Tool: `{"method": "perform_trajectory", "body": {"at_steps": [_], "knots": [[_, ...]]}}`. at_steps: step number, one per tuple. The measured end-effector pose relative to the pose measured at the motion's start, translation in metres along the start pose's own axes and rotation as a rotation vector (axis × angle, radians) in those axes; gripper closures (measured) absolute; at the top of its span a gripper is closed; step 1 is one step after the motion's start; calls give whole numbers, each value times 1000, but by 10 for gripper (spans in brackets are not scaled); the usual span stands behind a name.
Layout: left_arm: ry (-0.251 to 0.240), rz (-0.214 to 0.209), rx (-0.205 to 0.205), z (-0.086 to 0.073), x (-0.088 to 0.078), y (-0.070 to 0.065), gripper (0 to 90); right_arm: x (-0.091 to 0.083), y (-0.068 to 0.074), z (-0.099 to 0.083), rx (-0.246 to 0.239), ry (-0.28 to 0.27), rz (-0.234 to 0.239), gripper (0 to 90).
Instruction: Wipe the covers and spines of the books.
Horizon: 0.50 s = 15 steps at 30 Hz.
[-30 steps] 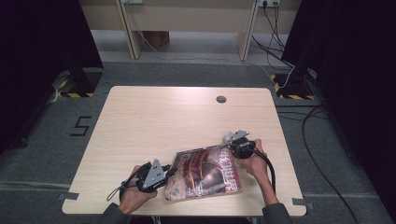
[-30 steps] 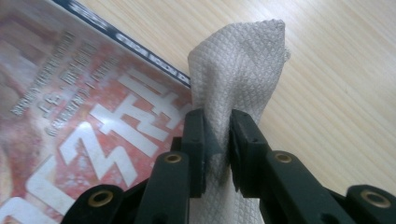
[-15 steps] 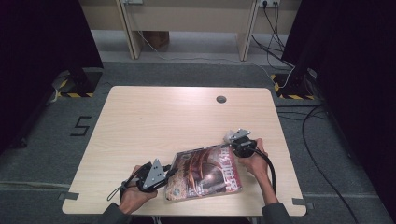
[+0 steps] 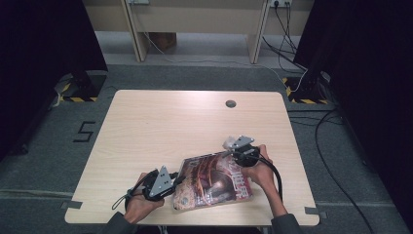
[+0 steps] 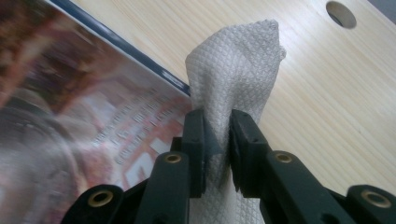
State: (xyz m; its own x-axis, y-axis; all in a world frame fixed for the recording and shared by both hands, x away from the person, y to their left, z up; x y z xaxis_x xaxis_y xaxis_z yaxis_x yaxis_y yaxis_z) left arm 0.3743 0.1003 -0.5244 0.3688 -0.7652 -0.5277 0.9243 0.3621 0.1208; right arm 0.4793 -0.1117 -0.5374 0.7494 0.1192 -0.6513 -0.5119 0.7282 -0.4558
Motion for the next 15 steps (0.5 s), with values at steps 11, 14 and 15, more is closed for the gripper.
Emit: {"method": "perform_trajectory", "body": {"at_steps": [11, 14, 15], "knots": [[4, 3, -3, -1, 0, 2, 783, -25, 25, 29, -36, -97, 44, 776], [3, 7, -4, -1, 1, 3, 783, -35, 36, 40, -53, -128, 64, 776], [3, 8, -4, -1, 1, 3, 782, -38, 38, 43, -55, -136, 71, 776]]}}
Point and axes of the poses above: each handheld gripper's, and its own axes: x roughly forward along the jaws, z roughly out of its top, y roughly to its left, the point moved 10 cm from there along x, roughly forward along the jaws, and after that the axes turned 15 degrees about -z, right-handed, at the moved point
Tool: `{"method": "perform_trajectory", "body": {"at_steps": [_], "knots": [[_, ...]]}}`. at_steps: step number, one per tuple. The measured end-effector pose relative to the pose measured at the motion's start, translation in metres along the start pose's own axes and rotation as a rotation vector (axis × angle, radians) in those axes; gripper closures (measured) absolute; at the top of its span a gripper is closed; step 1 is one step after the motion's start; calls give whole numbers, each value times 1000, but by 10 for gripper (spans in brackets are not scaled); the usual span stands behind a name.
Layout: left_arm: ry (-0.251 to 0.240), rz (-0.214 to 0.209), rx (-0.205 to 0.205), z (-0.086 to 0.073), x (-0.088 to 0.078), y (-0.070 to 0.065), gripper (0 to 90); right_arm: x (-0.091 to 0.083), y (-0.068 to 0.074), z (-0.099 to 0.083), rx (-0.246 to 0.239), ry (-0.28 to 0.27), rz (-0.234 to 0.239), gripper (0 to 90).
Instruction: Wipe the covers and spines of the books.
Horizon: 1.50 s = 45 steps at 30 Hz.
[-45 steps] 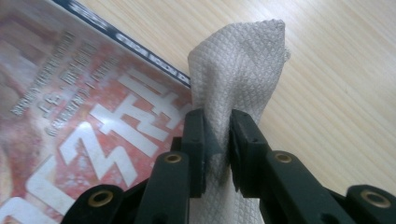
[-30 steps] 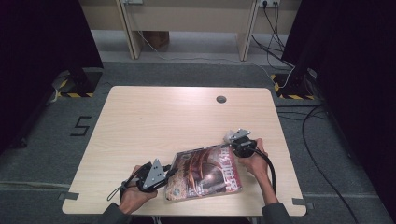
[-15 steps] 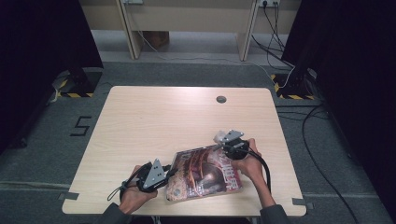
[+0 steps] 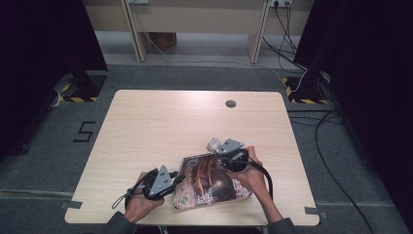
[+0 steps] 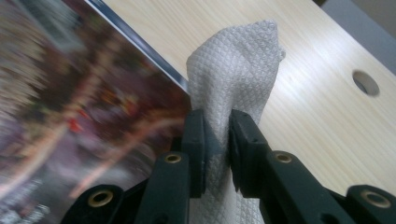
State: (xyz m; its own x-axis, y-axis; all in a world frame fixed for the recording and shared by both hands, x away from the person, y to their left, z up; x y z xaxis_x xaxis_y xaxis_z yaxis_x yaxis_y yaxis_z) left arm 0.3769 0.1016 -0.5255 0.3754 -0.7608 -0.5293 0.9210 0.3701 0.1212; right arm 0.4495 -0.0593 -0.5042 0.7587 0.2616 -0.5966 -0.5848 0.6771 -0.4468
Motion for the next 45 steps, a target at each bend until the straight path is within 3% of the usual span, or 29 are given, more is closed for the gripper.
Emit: {"method": "perform_trajectory", "body": {"at_steps": [14, 19, 26, 32, 45], "knots": [[7, 5, 1, 0, 1, 1, 781, -39, 49, 57, -103, -159, 69, 775], [6, 9, 3, 0, 1, 0, 780, -47, 58, 67, -125, -187, 80, 774], [9, 4, -1, -1, 2, 0, 781, -53, 65, 71, -114, -207, 114, 773], [4, 5, 4, 1, 1, -1, 780, -49, 58, 67, -115, -192, 102, 776], [5, 5, 11, 2, 0, -1, 774, -10, 8, 16, -31, -30, 46, 777]]}}
Point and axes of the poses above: each handheld gripper's, and its own axes: x roughly forward along the jaws, z roughly out of its top, y roughly to its left, the point moved 10 cm from there along x, roughly forward along the jaws, and after that the axes turned 15 degrees about -z, right-handed, at the moved point
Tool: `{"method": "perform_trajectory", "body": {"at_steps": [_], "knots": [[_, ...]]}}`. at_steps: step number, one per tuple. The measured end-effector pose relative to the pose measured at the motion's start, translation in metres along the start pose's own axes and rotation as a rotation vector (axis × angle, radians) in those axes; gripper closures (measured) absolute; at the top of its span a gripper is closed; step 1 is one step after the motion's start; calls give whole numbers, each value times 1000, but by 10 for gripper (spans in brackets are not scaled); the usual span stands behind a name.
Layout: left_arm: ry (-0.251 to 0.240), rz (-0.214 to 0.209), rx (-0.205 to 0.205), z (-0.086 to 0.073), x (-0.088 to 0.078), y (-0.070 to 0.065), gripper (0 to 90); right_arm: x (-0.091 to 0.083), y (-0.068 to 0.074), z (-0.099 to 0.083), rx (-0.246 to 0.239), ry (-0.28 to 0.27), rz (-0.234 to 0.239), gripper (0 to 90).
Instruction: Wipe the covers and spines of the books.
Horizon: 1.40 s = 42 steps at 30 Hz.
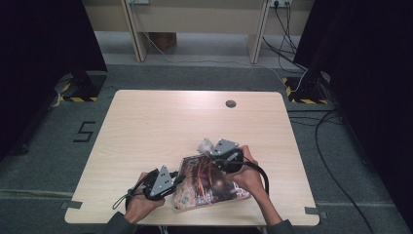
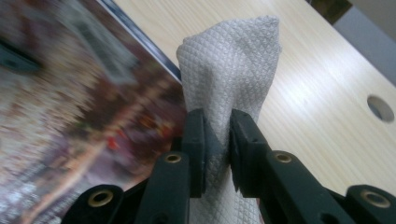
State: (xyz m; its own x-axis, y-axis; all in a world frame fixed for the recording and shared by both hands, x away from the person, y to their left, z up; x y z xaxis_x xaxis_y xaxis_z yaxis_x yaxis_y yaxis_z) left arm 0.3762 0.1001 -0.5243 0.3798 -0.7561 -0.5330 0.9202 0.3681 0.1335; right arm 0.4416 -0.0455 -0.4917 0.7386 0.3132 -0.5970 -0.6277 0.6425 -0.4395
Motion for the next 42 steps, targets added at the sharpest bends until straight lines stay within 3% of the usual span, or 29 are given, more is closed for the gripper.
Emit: {"method": "perform_trajectory", "body": {"at_steps": [6, 14, 25, 32, 42], "knots": [[-5, -2, 4, 1, 0, -1, 774, 16, -25, -30, 29, 83, -45, 778], [-5, -3, 8, 2, 0, -1, 775, 32, -47, -67, 67, 185, -95, 778], [-12, -6, 1, 2, 0, 0, 777, 41, -77, -112, 168, 292, -143, 779], [-18, -10, -2, 3, -1, -1, 777, 32, -88, -117, 225, 282, -148, 779], [-15, -8, -2, 3, -1, 0, 777, 8, -102, -119, 234, 249, -186, 779]]}}
Point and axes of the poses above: each handheld gripper's, and its own axes: x roughly forward along the jaws, z roughly out of its top, y roughly to its left, the point moved 10 cm from there along x, roughly forward along the jaws, and after that the axes turned 15 degrees about -z, right-handed, at the moved point
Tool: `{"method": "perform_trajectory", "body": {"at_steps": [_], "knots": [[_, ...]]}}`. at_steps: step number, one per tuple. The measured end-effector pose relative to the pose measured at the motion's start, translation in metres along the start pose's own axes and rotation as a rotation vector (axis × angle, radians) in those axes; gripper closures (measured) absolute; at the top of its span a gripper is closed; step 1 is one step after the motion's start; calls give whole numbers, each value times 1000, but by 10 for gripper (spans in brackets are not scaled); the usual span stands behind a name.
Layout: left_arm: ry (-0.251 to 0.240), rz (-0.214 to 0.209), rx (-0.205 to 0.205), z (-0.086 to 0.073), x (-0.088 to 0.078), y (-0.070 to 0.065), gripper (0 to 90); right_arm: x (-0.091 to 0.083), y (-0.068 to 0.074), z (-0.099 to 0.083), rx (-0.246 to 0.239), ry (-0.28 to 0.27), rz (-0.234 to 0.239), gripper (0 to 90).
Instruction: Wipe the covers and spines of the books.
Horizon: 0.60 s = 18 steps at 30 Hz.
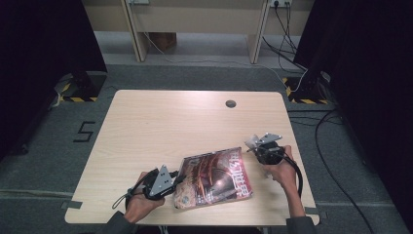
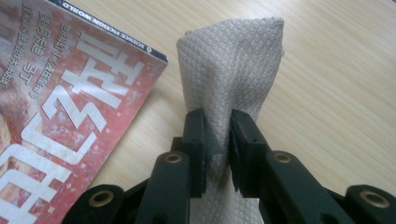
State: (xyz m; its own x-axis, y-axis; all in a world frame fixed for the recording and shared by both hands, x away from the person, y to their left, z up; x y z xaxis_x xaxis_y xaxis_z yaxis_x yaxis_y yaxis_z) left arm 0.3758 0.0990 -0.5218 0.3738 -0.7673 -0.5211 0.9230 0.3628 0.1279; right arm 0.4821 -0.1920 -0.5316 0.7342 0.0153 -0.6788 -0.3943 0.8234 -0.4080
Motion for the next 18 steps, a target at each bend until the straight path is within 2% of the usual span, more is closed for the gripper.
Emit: {"method": "perform_trajectory", "body": {"at_steps": [9, 15, 18], "knots": [[2, 1, 0, 0, 0, 1, 776, -8, -7, -20, 8, 12, -5, 778], [2, 2, -1, -1, 0, 1, 776, -15, -16, -43, 29, 38, -13, 779], [1, 1, 0, 0, 0, 0, 776, -17, -18, -51, 22, 45, -21, 778]]}}
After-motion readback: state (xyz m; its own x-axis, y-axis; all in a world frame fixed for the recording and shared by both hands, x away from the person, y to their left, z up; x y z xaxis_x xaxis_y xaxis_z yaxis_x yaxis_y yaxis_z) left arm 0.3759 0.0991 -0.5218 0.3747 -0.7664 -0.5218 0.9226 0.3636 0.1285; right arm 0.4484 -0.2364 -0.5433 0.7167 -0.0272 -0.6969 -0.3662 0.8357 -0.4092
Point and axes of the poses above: each handheld gripper's, and its own axes: x roughly forward along the jaws, z roughly out of its top, y roughly to its left, the point moved 10 cm from there along x, roughly forward along the jaws, and after that the axes turned 15 degrees about -z, right-handed, at the moved point
